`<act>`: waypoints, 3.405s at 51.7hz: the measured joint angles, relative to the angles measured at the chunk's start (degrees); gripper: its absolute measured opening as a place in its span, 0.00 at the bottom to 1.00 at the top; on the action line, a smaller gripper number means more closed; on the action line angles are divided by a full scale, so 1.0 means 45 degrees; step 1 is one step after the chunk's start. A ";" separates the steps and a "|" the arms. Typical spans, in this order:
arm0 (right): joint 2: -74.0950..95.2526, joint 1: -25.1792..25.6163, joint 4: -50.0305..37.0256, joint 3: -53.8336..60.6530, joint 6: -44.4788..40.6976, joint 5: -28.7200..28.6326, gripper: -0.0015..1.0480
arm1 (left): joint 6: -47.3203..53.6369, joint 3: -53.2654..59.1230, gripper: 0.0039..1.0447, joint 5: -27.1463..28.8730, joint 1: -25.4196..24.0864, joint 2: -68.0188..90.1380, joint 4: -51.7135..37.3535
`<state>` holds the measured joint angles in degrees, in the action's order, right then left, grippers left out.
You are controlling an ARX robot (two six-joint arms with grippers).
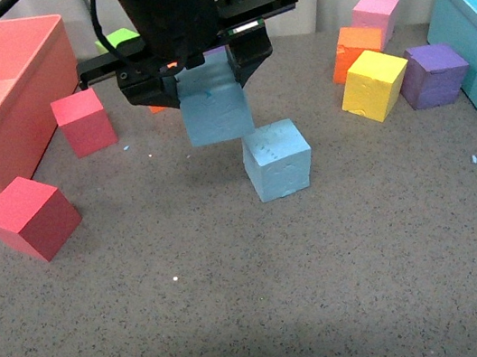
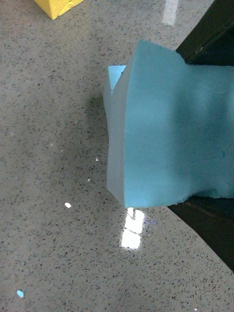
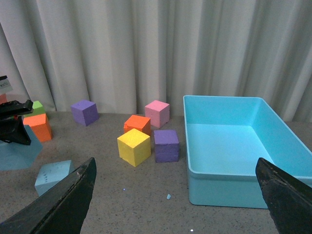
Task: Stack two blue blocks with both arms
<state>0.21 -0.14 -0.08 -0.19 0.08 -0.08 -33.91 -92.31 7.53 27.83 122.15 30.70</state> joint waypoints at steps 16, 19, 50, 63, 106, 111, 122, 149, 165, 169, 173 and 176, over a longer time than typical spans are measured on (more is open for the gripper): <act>0.0000 0.0000 0.0000 0.0000 0.0000 0.0000 0.91 | -0.0753 -0.0865 0.46 0.0155 0.0554 0.0534 0.0486; 0.0000 0.0000 0.0000 0.0000 0.0000 0.0000 0.91 | -0.0879 -0.1025 0.46 0.0194 0.0661 0.0627 0.0539; 0.0000 0.0000 0.0000 0.0000 0.0000 0.0000 0.91 | -0.1209 -0.2089 0.45 0.0427 0.1336 0.1739 0.0622; 0.0000 0.0000 0.0000 0.0000 0.0000 0.0000 0.91 | -0.1263 -0.2132 0.45 0.0306 0.1350 0.2011 0.0573; 0.0000 0.0000 0.0000 0.0000 0.0000 0.0000 0.91 | 0.0199 0.0063 0.92 0.1331 0.1418 -0.0457 -0.1224; 0.0000 0.0000 0.0000 0.0000 0.0000 0.0000 0.91 | 0.4444 0.5484 0.70 0.4745 0.1010 -0.2414 -0.9870; 0.0000 0.0000 0.0000 0.0000 0.0000 -0.0005 0.91 | 0.7057 1.2692 0.28 0.3478 -0.1098 -0.6115 -2.0356; 0.0000 0.0000 0.0000 0.0000 0.0000 0.0000 0.91 | 0.7402 1.8661 0.03 0.0568 -0.3993 -1.1288 -2.0599; 0.0000 0.0000 0.0000 0.0000 0.0000 0.0000 0.91 | 0.7431 2.0006 0.03 -0.0758 -0.5207 -1.5625 -1.7651; 0.0000 0.0000 0.0000 0.0000 0.0000 0.0005 0.91 | 0.7441 2.0152 0.03 -0.1559 -0.5897 -1.6485 -1.6932; 0.0000 0.0000 0.0000 0.0000 0.0000 0.0015 0.91 | 0.7441 2.0249 0.03 -0.1583 -0.6110 -1.7223 -1.6330; 0.0000 0.0000 0.0000 0.0000 0.0000 0.0010 0.91 | 0.7436 2.0254 0.03 -0.1627 -0.6130 -1.7811 -1.5829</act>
<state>0.21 -0.14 -0.08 -0.19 0.08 -0.03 -0.45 -1.17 0.21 0.25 42.00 -40.53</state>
